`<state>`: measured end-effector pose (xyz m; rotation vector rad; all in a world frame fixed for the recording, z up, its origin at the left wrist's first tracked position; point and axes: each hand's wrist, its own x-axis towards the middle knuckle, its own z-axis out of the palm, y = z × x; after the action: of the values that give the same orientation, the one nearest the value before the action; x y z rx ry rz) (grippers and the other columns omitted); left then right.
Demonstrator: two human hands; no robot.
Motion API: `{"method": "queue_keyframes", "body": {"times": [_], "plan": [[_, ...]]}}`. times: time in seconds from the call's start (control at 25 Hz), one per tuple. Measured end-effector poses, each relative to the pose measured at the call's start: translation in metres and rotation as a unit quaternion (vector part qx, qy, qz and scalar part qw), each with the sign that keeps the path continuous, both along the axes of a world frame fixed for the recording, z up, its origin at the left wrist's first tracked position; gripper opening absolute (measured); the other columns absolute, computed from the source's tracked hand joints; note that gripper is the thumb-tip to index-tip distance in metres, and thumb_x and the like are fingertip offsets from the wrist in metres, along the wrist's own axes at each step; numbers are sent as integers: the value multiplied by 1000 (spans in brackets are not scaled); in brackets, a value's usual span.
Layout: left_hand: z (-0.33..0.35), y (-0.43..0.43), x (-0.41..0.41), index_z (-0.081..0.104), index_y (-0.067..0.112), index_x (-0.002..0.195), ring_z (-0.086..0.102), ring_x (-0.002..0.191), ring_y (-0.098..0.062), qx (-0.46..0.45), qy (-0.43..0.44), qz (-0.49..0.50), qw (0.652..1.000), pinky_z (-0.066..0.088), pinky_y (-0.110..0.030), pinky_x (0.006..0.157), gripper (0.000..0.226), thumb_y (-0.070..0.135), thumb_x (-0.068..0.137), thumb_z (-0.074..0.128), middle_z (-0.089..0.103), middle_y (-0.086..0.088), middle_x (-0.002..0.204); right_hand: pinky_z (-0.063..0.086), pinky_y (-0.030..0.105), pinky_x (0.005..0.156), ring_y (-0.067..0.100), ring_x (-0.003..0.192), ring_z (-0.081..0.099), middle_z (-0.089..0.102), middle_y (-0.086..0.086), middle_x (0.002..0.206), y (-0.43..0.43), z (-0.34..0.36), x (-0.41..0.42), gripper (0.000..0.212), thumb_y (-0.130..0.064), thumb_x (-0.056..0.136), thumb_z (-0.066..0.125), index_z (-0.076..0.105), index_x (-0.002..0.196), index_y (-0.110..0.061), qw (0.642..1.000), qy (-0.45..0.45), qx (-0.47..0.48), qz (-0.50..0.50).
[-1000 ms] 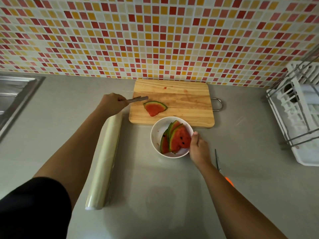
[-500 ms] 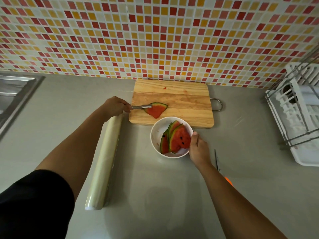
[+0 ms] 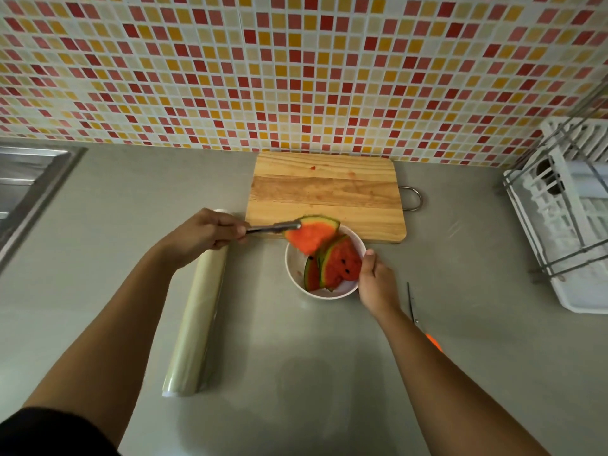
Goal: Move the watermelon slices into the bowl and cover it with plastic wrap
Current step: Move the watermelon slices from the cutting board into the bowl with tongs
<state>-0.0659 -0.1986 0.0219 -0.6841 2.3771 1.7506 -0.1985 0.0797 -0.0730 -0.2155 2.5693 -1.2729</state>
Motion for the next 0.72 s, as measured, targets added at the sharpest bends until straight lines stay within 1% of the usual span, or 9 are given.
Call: {"method": "queue_keyframes", "body": {"times": [0.08,0.2,0.28,0.36,0.44,0.52,0.56,0.64,0.72], "plan": [[3,3,8,77,25,87,45,59,-5,-52,-26,-34,998,36,-14,55,21,12,89,61,62,11,63,33,29,67,34,84,59,66,21,91,0,0,-1,46,-35,98,22,59,87,-10,1000,4,6,3],[6,8,-1,73,20,105,54,73,-6,-153,-55,-56,985,39,-18,70,20,18,90,60,69,8,85,33,28,67,34,84,59,66,21,91,-1,0,0,48,-37,98,21,59,88,-9,1000,0,8,-2],[9,13,-8,70,16,112,53,76,-6,-263,-51,-111,957,38,-16,72,24,19,92,58,71,0,98,34,29,68,35,85,59,66,22,91,-1,-1,0,49,-37,98,20,59,88,-8,1000,-2,13,0],[13,17,-9,69,16,115,55,76,-10,-332,-6,-145,932,38,-14,69,26,18,93,56,72,-4,104,34,29,67,35,83,59,65,21,89,-1,-1,-1,47,-36,98,21,58,84,-10,1000,1,14,5],[12,23,-7,67,16,118,59,77,-16,-366,51,-156,916,37,-16,69,27,17,93,56,72,-6,103,33,29,66,34,82,58,65,21,88,-1,0,-1,47,-36,98,21,57,83,-11,1000,4,14,5],[6,32,-8,67,16,118,61,81,-20,-388,80,-151,906,34,-12,69,27,18,93,56,72,-7,102,33,29,67,32,79,56,65,22,90,-1,-1,-1,48,-36,98,21,58,85,-9,1000,6,15,3],[3,36,-8,67,17,118,61,81,-20,-385,77,-149,907,33,-9,68,27,19,93,56,71,-7,103,33,29,67,30,77,55,65,23,90,-1,-1,-1,48,-36,98,21,58,86,-9,1000,8,18,3],[0,39,-4,67,18,118,55,75,-12,-369,70,-142,916,32,-3,64,27,20,93,56,72,-5,102,33,29,67,30,77,54,65,23,91,0,0,-1,49,-36,98,20,59,87,-8,1000,10,21,5],[0,36,3,69,19,115,49,65,-5,-365,86,-113,920,33,-3,61,25,20,93,57,72,-5,94,33,28,67,28,75,52,65,23,92,0,0,-1,50,-37,98,20,59,88,-8,1000,8,21,5]]}}
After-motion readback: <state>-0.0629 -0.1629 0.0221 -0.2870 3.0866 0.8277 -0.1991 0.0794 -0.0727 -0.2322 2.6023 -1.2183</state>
